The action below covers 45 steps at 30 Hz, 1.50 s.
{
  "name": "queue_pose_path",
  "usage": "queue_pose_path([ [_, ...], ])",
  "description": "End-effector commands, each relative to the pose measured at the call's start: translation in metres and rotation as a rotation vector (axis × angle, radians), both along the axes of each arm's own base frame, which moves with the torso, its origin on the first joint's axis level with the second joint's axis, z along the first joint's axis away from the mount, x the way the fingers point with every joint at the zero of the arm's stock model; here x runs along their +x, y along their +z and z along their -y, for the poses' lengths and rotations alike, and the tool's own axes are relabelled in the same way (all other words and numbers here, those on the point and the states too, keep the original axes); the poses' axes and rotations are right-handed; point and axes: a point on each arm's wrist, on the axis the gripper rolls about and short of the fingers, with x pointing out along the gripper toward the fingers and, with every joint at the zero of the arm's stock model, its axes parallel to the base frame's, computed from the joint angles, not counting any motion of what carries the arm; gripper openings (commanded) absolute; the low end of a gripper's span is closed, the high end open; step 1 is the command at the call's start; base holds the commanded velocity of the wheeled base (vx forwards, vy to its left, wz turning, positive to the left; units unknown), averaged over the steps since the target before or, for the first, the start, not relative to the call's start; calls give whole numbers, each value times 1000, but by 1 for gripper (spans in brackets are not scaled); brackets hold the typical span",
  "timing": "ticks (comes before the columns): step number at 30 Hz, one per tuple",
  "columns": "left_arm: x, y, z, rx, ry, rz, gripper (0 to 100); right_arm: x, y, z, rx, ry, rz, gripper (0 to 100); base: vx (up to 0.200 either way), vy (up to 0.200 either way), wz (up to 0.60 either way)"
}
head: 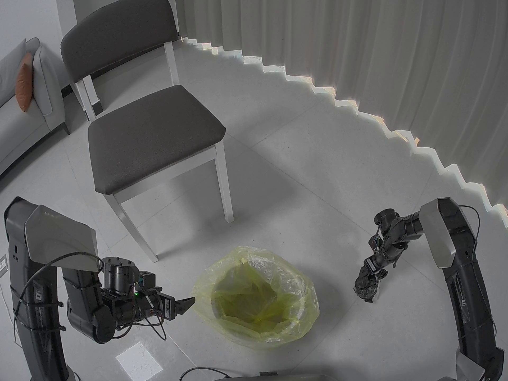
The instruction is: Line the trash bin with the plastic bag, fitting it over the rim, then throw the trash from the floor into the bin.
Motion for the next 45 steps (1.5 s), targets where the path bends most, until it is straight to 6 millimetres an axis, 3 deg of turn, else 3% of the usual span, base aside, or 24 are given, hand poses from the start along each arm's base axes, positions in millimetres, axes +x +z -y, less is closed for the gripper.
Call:
queue_pose_path([
  [1, 1, -2, 1, 1, -2, -2, 100, -14, -23, 3, 0, -5, -127, 100, 0, 0, 0],
  [18, 6, -7, 5, 4, -5, 8, 100, -32, -36, -1, 0, 3, -296, 100, 0, 0, 0],
  [19, 6, -7, 5, 4, -5, 6, 100, -32, -37, -2, 0, 3, -297, 0, 0, 0, 0],
  [27, 6, -7, 5, 4, -5, 6, 100, -33, -38, -3, 1, -5, -303, 0, 0, 0, 0],
  [32, 6, -8, 4, 4, -2, 4, 100, -30, -26, -3, 3, -9, -286, 0, 0, 0, 0],
  [36, 6, -6, 4, -18, 16, 18, 100, -19, 47, -9, 21, -7, -188, 0, 0, 0, 0],
  [38, 6, -2, 4, -32, 27, 46, 100, -15, 98, -15, 27, 7, -82, 0, 0, 0, 0],
  [39, 6, -1, 4, -35, 28, 51, 100, -14, 110, -17, 32, 13, -55, 0, 0, 0, 0],
  [40, 7, 2, 3, -37, 31, 68, 100, -15, 154, -26, 55, 40, 44, 0, 0, 0, 0],
  [41, 7, 3, 3, -38, 31, 73, 100, -17, 162, -29, 62, 47, 57, 0, 0, 0, 0],
  [42, 5, 7, 2, -42, 31, 84, 100, -36, 200, -43, 89, 92, 108, 0, 0, 0, 0],
  [45, 4, 10, 2, -45, 32, 93, 100, -67, 243, -69, 108, 164, 195, 0, 0, 0, 0],
])
